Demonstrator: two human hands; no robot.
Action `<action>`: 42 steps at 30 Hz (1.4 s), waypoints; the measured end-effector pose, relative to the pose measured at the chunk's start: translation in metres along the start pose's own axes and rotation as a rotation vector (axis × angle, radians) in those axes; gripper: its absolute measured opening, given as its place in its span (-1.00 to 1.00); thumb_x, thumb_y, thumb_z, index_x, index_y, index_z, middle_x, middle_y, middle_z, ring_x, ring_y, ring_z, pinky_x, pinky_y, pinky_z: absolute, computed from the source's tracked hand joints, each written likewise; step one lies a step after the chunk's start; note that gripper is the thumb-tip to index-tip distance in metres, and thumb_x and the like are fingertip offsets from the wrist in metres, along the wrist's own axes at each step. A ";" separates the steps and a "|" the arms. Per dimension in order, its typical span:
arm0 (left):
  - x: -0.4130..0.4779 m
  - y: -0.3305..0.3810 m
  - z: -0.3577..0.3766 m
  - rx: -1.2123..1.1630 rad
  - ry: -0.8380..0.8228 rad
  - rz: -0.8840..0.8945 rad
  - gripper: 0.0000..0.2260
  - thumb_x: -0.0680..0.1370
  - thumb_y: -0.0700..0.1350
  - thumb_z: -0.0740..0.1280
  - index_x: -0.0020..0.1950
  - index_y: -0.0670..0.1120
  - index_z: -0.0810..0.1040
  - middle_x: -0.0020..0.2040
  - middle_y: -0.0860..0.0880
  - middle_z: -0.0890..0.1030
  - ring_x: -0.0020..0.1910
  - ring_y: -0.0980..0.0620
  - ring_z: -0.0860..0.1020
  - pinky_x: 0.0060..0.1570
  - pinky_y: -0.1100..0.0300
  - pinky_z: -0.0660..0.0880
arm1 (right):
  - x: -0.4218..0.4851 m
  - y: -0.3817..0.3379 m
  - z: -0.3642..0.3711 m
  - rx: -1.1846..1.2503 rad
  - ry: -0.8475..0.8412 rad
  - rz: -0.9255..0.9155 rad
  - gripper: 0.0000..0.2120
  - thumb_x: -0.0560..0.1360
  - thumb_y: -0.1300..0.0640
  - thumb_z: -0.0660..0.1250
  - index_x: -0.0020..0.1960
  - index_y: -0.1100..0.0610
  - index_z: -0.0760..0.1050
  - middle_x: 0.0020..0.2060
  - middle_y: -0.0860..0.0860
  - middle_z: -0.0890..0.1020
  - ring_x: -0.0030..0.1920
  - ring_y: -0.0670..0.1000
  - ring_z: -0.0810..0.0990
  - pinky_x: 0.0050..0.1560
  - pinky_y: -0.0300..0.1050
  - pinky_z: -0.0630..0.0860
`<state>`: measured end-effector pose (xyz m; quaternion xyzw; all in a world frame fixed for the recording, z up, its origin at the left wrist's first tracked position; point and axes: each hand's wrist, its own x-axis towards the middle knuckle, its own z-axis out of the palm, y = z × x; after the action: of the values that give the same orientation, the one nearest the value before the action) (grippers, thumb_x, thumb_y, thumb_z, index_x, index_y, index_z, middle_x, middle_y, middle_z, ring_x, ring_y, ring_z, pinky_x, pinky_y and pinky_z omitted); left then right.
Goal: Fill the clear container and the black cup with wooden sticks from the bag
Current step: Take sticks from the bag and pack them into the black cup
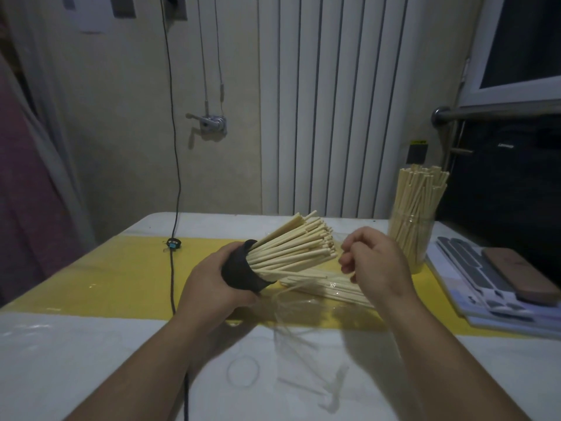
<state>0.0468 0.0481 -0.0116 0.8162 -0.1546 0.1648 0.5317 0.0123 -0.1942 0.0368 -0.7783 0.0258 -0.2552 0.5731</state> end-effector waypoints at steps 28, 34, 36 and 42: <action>0.003 -0.007 -0.004 -0.037 0.055 -0.074 -0.34 0.10 -0.08 0.57 0.12 0.35 0.53 -0.01 0.34 0.62 -0.03 0.28 0.58 -0.11 0.18 0.55 | -0.005 0.047 0.031 -1.146 -0.528 -0.150 -0.67 0.57 0.08 0.17 0.30 -0.03 0.49 0.26 0.00 0.50 0.28 0.15 0.46 0.24 -0.02 0.38; 0.004 -0.010 -0.003 -0.047 0.057 -0.078 -0.30 0.19 -0.23 0.63 0.22 0.25 0.55 0.00 0.28 0.64 0.03 0.18 0.59 -0.12 0.18 0.54 | -0.002 0.054 0.035 -1.070 -0.463 -0.179 -0.68 0.53 0.13 0.19 0.20 -0.06 0.59 0.17 -0.02 0.56 0.23 0.13 0.50 0.22 -0.06 0.45; 0.004 -0.010 -0.003 -0.047 0.055 -0.080 -0.30 0.19 -0.23 0.63 0.20 0.27 0.54 0.00 0.28 0.64 0.03 0.19 0.59 -0.12 0.19 0.54 | -0.001 0.055 0.037 -1.054 -0.435 -0.192 -0.69 0.50 0.15 0.20 0.13 -0.04 0.62 0.10 -0.03 0.59 0.18 0.11 0.53 0.16 -0.08 0.47; 0.005 -0.010 -0.004 -0.039 0.052 -0.084 -0.32 0.15 -0.17 0.63 0.14 0.31 0.53 -0.01 0.32 0.64 0.04 0.17 0.60 -0.08 0.15 0.56 | 0.002 0.060 0.041 -1.003 -0.399 -0.176 -0.71 0.46 0.13 0.25 0.10 -0.05 0.62 0.06 -0.04 0.60 0.16 0.09 0.53 0.15 -0.12 0.43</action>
<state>0.0553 0.0550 -0.0164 0.8069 -0.1093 0.1606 0.5579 0.0461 -0.1793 -0.0255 -0.9887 -0.0300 -0.1059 0.1021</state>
